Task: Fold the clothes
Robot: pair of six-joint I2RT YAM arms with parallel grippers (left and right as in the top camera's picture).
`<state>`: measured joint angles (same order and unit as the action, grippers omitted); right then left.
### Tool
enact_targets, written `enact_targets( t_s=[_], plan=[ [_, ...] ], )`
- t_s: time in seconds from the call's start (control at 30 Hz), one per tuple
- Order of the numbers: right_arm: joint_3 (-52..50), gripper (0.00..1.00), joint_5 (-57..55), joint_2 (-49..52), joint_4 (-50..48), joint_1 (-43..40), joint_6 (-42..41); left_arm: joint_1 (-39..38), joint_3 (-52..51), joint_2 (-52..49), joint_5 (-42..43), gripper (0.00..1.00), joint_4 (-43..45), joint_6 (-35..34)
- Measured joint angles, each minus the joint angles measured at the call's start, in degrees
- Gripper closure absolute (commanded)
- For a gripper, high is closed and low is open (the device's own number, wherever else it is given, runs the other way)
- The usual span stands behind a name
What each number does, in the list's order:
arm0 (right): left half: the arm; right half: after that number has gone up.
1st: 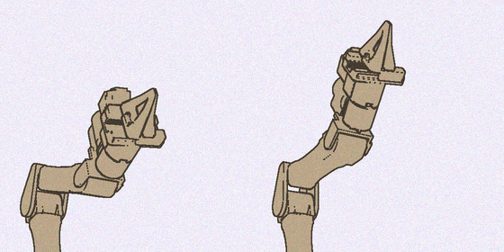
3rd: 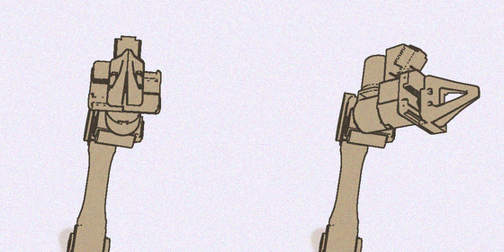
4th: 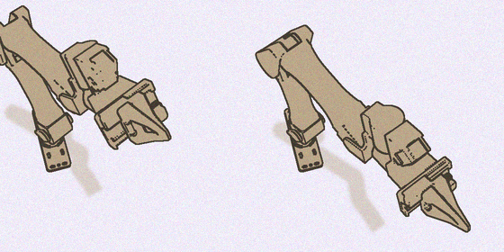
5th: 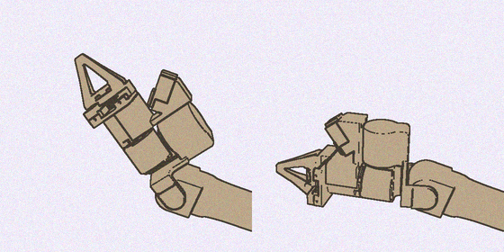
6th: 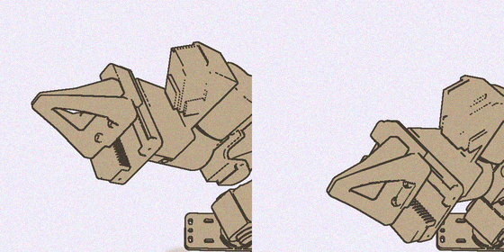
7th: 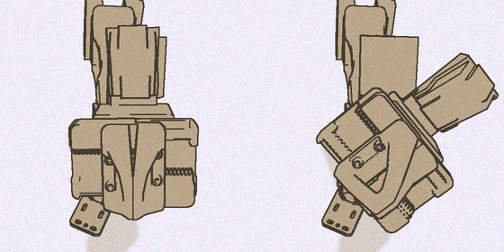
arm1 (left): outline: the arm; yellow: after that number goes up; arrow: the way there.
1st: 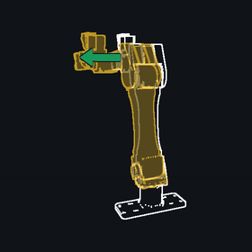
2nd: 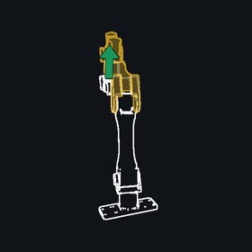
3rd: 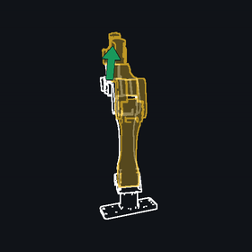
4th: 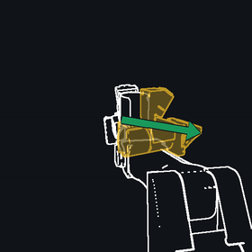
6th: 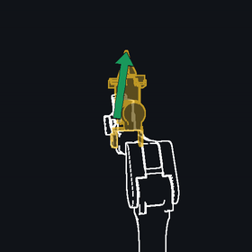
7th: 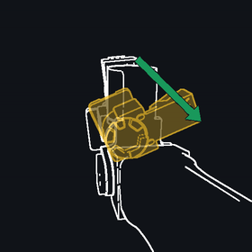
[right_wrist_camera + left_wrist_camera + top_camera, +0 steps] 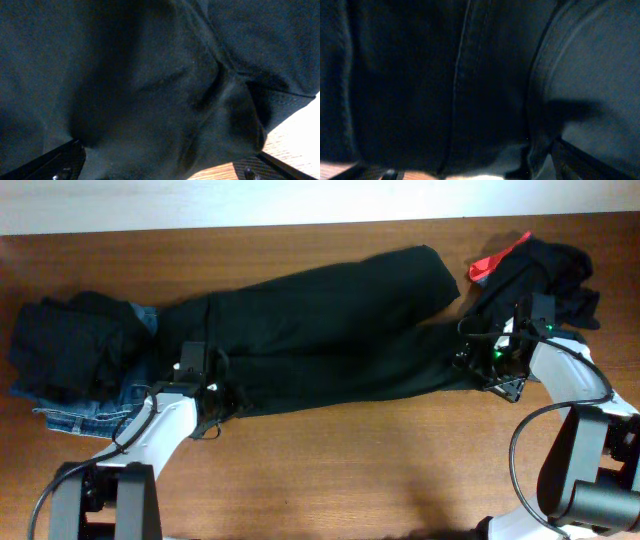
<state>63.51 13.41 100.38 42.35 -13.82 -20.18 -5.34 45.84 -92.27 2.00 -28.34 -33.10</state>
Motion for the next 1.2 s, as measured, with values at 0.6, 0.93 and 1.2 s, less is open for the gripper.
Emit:
enact_targets(
  t_s=[0.6, 0.93, 1.2],
  plan=[
    [-0.9, 0.23, 1.0, 4.9, -1.9, 0.0, -10.9, 0.2, 0.9, -2.0, -0.8, 0.99, -0.2, 0.1],
    [-0.6, 0.96, 3.8, 6.8, -4.8, 0.0, -8.9, 0.0, 1.1, -0.3, 0.6, 0.99, -7.9, 2.0],
    [0.2, 0.96, -3.5, -1.2, 12.5, 0.3, -5.1, -0.1, 2.5, 11.9, 1.2, 0.99, -20.3, 5.9]
  ],
)
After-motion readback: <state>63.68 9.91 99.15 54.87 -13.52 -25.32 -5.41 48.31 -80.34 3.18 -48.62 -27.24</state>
